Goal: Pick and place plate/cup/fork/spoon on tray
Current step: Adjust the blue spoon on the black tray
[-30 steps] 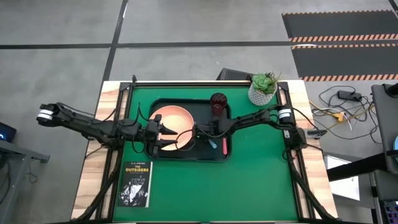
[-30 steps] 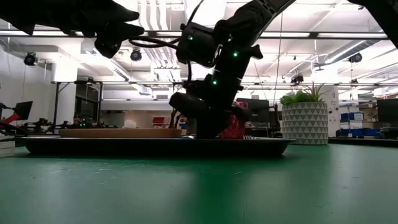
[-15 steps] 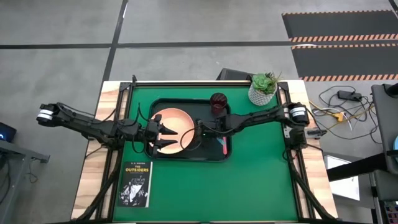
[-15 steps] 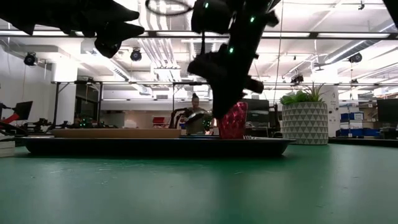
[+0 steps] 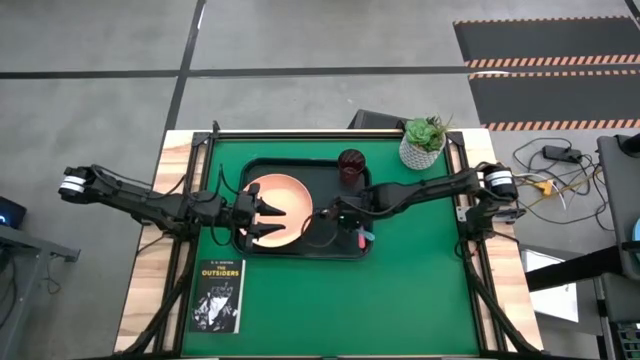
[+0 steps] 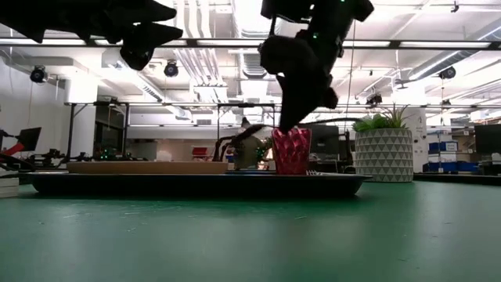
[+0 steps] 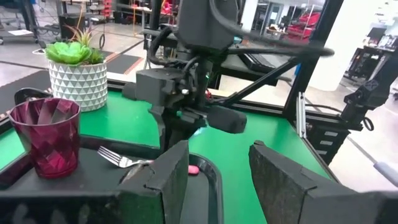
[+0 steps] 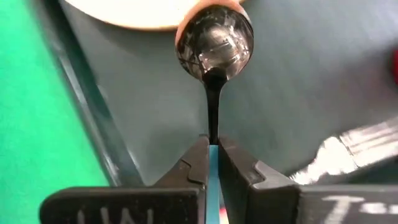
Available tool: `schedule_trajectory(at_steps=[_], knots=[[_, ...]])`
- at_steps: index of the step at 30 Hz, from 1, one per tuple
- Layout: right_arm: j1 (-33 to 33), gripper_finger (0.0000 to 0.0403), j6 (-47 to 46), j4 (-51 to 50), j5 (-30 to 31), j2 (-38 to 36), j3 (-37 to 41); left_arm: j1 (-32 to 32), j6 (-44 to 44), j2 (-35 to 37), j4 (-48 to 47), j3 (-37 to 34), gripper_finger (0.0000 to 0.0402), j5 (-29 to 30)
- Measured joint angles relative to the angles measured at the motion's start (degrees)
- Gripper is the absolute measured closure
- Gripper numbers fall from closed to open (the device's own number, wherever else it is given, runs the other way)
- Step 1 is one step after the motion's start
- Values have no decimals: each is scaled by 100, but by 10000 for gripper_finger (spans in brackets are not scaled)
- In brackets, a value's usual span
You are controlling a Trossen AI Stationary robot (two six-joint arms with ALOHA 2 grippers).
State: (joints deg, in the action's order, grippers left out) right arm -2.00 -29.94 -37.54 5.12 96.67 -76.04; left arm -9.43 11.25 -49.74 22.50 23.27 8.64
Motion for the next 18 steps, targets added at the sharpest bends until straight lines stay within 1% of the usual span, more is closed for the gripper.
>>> schedule_trajectory(at_steps=[2, 4, 10, 14, 16, 18], knots=[[-75, 390, 169, 725, -103, -103, 296, 0, 1, -6, 28, 0, 252, 0], [-146, 390, 298, 1621, -347, -167, 611, 0, 1, -14, 71, 0, 252, 0], [-130, 390, 433, 4245, -1487, -247, 1632, -51, -170, -130, 278, 0, 252, -23], [-105, 390, 486, 6402, -2475, -248, 2366, -178, -619, -293, 823, 0, 252, -580], [-102, 390, 465, 7571, -2855, -248, 2664, -273, -920, -417, 1122, 0, 252, -880], [-98, 390, 444, 8662, -3164, -248, 2889, -369, -1217, -572, 1496, 0, 252, -1014]])
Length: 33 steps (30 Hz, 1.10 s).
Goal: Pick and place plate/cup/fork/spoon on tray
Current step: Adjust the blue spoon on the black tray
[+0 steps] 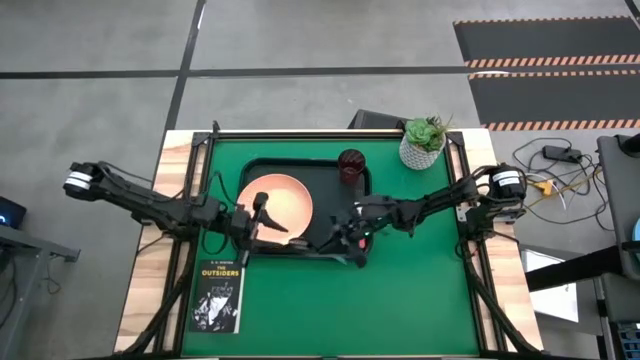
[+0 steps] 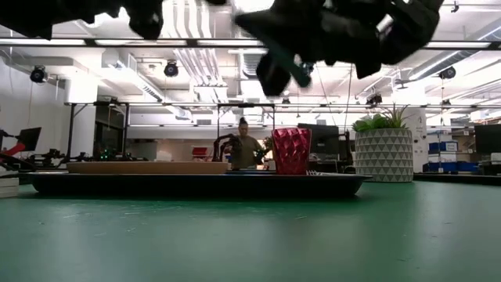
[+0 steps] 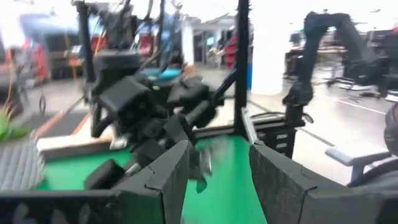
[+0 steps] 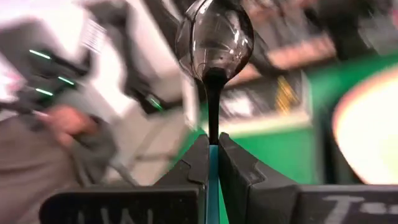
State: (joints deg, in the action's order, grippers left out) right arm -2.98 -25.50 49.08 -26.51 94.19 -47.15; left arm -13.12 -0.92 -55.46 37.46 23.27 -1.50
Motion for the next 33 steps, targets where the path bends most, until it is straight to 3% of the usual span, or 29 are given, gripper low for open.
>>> schedule_trajectory(at_steps=[5, 16, 20, 26, 33], knots=[[-82, 390, -88, 1261, -442, -2, 137, -107, -424, -514, 1008, 0, 252, -20], [-331, 390, 60, 1276, -545, 490, -767, -117, -444, -2215, 3635, 152, 252, -195], [-325, 390, -10, 1255, -552, 813, -1094, -125, -442, -2625, 3883, 387, 252, -682], [-271, 390, -90, 1245, -863, 1064, -1384, -192, -501, -2836, 3895, 615, 260, -805], [-247, 390, -40, 1242, -845, 1028, -1347, -228, -562, -2758, 3859, 586, 350, -850]])
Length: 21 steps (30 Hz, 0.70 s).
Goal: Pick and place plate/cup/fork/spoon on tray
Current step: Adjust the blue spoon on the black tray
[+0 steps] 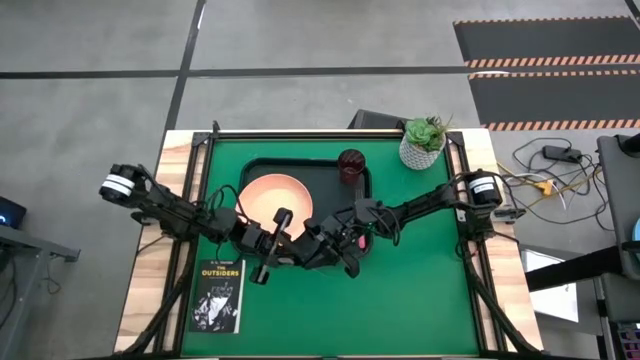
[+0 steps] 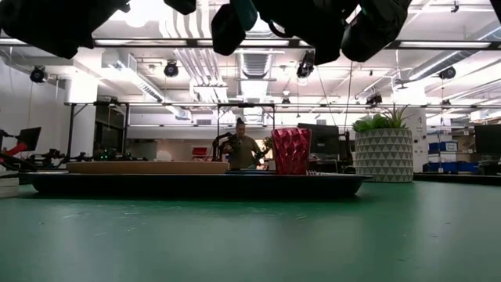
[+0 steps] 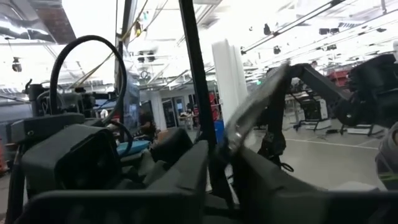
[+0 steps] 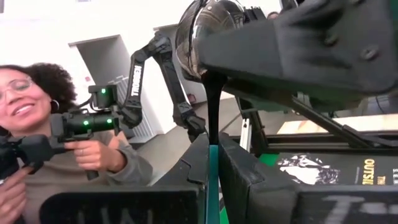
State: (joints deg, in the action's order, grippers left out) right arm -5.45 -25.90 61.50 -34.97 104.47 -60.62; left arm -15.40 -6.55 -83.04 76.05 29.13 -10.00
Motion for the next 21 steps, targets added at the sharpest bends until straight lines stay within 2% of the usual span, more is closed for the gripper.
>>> schedule_trajectory(at_steps=[3, 12, 17, 21], knots=[[33, 390, 3, 18, 5, -10, 12, 2, 16, 38, -5, -21, 392, 3], [318, 385, -261, 30, -382, -48, 63, 2, 316, 65, -33, -32, 400, 483], [517, 346, -304, -117, -518, -160, 92, 4, 323, 69, -6, -44, 401, 807], [760, 305, -294, -771, -792, -418, 98, 7, 494, 69, -80, -44, 401, 1125]])
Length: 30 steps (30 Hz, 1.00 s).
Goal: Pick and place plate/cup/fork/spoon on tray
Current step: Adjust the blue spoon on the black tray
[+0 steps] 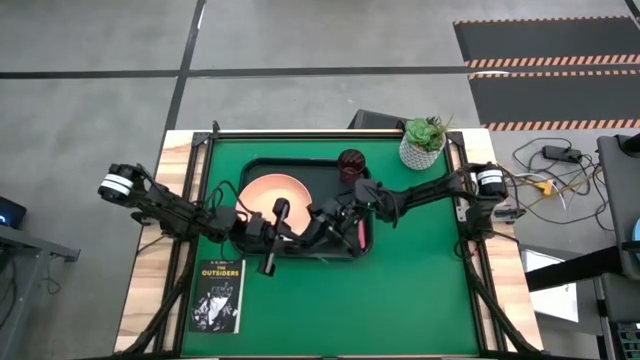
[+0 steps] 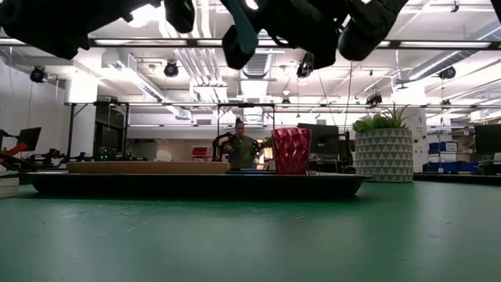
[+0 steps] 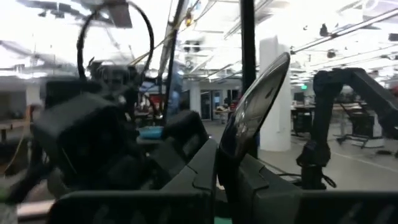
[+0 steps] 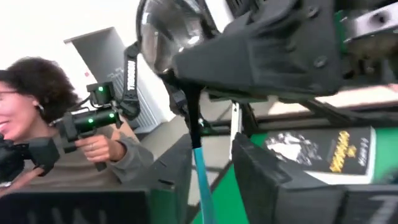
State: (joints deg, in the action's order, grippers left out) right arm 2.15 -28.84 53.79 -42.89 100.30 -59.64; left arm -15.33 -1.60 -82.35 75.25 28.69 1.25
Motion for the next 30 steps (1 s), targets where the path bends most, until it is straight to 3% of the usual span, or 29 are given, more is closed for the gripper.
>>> schedule_trajectory(at_steps=[4, 10, 14, 18, 24, 30], knots=[[236, 272, 285, -1007, -44, -420, 19, -12, 152, 0, -267, -1, 401, 236], [563, 250, 1353, -3434, 118, -1409, 37, -1, 616, 0, -901, 0, 401, 1003], [627, 252, 2149, -5111, 1058, -2177, 69, 129, 1225, 28, -1601, 77, 401, 1590], [545, 257, 2625, -6194, 1968, -2919, 213, 552, 2054, 74, -2650, 345, 401, 1640], [501, 266, 2772, -6237, 2197, -3934, 868, 1375, 2817, 3, -4324, 878, 401, 1331], [501, 268, 2917, -5577, 2200, -4682, 1571, 2170, 3620, -133, -4161, 988, 401, 606]])
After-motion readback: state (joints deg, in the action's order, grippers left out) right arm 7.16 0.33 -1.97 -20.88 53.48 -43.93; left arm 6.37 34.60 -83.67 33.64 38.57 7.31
